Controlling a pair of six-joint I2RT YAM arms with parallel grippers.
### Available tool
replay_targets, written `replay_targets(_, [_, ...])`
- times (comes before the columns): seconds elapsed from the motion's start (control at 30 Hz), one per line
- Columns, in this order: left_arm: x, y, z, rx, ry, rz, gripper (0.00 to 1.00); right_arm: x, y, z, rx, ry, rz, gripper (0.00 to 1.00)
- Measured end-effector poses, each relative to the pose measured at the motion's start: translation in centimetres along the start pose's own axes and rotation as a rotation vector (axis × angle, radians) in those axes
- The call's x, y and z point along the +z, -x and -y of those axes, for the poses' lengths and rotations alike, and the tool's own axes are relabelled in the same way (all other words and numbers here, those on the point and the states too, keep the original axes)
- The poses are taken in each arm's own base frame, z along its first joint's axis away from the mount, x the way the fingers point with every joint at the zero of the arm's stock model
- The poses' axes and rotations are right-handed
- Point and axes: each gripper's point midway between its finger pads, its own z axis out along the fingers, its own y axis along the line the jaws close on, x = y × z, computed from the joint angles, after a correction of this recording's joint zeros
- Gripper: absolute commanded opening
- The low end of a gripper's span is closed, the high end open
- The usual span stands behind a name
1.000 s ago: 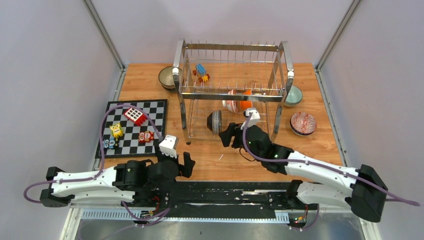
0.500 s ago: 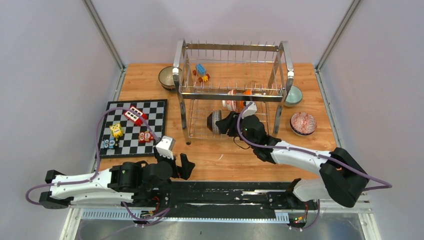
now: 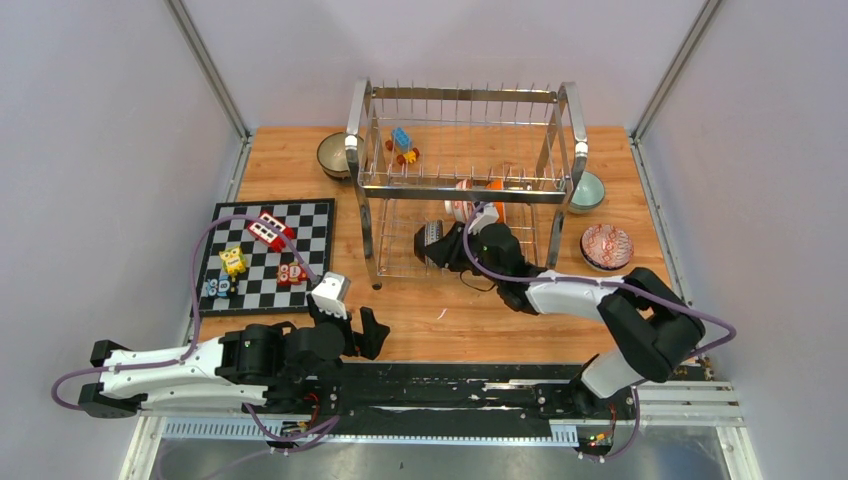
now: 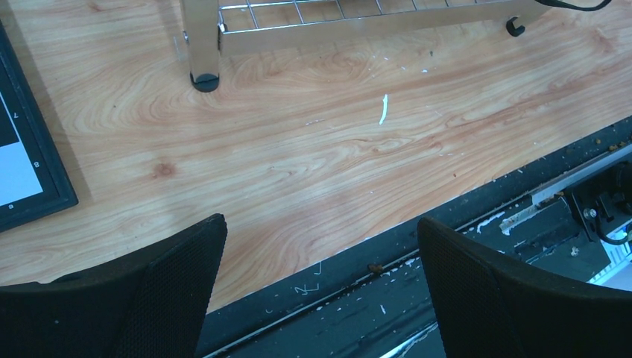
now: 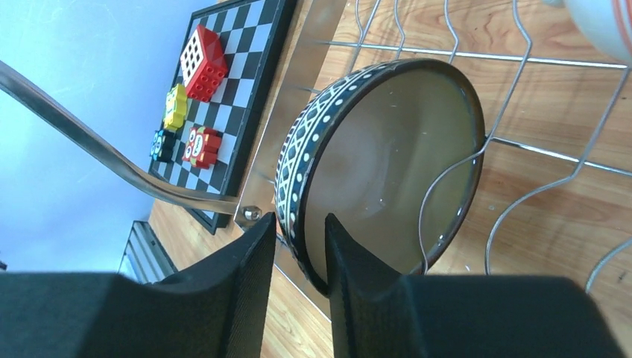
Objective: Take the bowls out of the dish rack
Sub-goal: Pick up the bowl from the dish rack.
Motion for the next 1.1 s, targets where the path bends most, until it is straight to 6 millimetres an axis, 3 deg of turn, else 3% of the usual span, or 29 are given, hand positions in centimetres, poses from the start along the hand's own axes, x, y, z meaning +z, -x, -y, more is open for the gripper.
replay_targets(0.47, [0.1,-0.3,-0.2,-0.005,0.009,-0.001,1.0,1.7,1.2,-1.2,0.086,0.195,0.028,0.03])
replay_targets(0.73, [0.2,-0.2,-0.4,-0.01,0.019,0.005,1.0,2.1,0.7,-2.2,0.126,0.285,0.014,0.03])
replay_targets(1.1, [0.2,-0.2,-0.8,-0.009,0.033,0.012,1.0,0.8,0.1,-4.6,0.156,0.393,-0.059,0.03])
